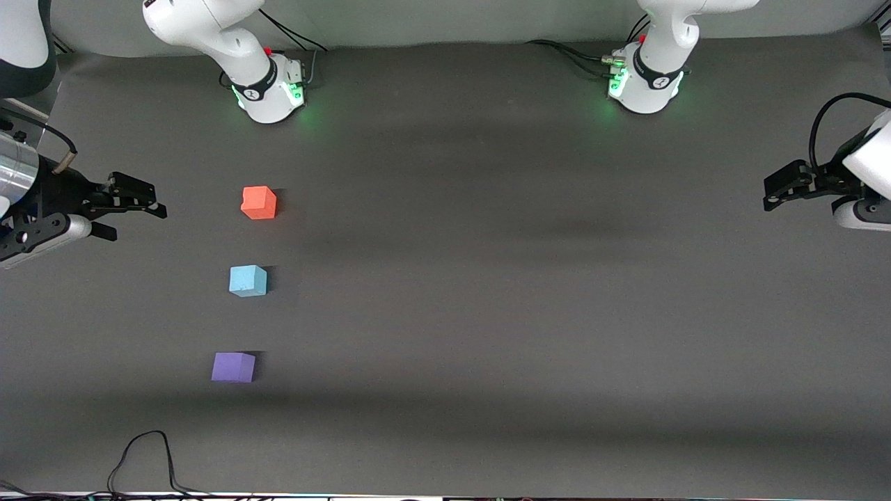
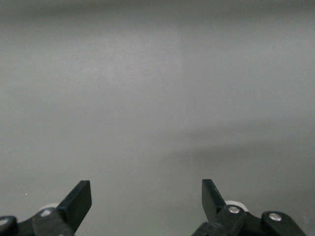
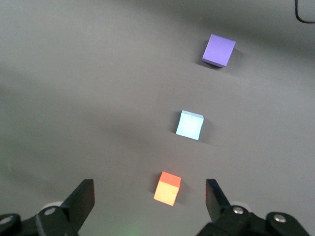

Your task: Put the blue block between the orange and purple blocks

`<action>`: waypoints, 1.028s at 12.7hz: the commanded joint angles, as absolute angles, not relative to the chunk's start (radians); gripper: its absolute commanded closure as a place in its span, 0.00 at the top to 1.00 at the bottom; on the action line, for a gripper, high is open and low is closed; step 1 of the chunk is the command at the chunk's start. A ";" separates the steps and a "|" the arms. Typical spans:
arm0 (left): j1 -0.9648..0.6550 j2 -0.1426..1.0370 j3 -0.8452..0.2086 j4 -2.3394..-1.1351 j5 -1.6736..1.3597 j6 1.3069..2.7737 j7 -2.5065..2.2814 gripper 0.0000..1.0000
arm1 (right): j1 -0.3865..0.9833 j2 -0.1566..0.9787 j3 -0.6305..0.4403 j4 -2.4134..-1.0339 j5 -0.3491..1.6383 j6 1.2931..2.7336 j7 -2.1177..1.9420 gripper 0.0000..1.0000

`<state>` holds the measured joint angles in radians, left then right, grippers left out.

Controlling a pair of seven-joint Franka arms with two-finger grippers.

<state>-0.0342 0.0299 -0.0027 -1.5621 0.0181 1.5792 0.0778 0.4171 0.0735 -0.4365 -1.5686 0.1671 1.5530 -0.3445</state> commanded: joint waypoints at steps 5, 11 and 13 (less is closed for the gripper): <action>-0.044 0.018 0.005 -1.571 0.014 1.589 0.063 1.00 | -0.014 -0.017 0.056 -1.630 0.084 1.509 -0.206 1.00; -0.043 0.018 0.005 -1.572 0.015 1.597 0.064 1.00 | -0.017 -0.080 0.078 -1.689 0.092 1.509 -0.109 1.00; -0.043 0.020 0.005 -1.574 0.015 1.600 0.063 1.00 | -0.009 -0.083 0.080 -1.687 0.092 1.506 -0.016 1.00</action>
